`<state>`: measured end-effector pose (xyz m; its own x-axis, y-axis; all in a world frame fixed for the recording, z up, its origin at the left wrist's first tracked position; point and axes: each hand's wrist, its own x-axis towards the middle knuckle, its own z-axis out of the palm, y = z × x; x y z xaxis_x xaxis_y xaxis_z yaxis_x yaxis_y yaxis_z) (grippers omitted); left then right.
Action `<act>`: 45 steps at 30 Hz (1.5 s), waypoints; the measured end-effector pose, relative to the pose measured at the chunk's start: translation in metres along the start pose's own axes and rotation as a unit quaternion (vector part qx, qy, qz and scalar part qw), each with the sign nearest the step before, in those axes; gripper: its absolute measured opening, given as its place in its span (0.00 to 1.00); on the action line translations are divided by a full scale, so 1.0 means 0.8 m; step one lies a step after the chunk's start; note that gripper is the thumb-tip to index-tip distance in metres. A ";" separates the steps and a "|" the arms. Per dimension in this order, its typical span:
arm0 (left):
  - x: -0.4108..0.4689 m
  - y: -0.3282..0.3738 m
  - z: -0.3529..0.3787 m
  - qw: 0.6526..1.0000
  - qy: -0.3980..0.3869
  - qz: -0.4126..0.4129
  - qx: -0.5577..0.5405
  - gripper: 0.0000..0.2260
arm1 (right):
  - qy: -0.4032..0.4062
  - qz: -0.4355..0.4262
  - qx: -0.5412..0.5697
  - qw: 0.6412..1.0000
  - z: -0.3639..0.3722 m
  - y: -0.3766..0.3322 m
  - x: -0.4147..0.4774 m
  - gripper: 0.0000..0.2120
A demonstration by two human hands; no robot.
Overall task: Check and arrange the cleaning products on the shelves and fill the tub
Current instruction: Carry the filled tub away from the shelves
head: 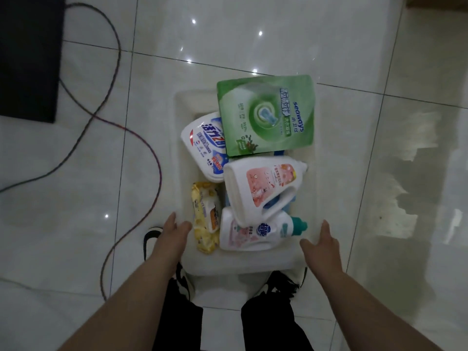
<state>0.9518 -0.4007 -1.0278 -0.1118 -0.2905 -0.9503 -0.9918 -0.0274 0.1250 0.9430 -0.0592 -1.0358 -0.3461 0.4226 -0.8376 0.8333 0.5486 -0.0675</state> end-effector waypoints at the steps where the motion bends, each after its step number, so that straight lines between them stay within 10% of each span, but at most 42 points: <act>1: -0.008 -0.017 -0.001 1.000 -0.007 -0.030 -0.002 0.43 | -0.007 0.009 0.028 1.000 0.004 0.005 -0.005 0.41; 6: -0.050 -0.060 0.004 0.981 -0.045 -0.142 -0.122 0.03 | -0.026 0.076 0.125 0.989 0.021 0.023 -0.027 0.40; 20: -0.006 -0.010 -0.015 0.984 -0.077 -0.086 -0.134 0.31 | -0.057 0.069 0.207 0.974 0.002 -0.046 -0.012 0.43; 33: 0.027 0.201 -0.028 0.996 -0.036 0.008 -0.080 0.29 | -0.046 -0.003 0.158 0.986 -0.037 -0.144 0.063 0.22; 45: 0.016 0.359 0.085 0.997 -0.061 0.045 0.010 0.36 | -0.069 0.132 0.275 0.950 -0.071 -0.133 0.074 0.12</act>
<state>0.6613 -0.3472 -1.0232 -0.2050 -0.1723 -0.9635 -0.9785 0.0123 0.2060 0.8093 -0.0510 -1.0475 -0.0647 0.3737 -0.9253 0.9955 -0.0402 -0.0859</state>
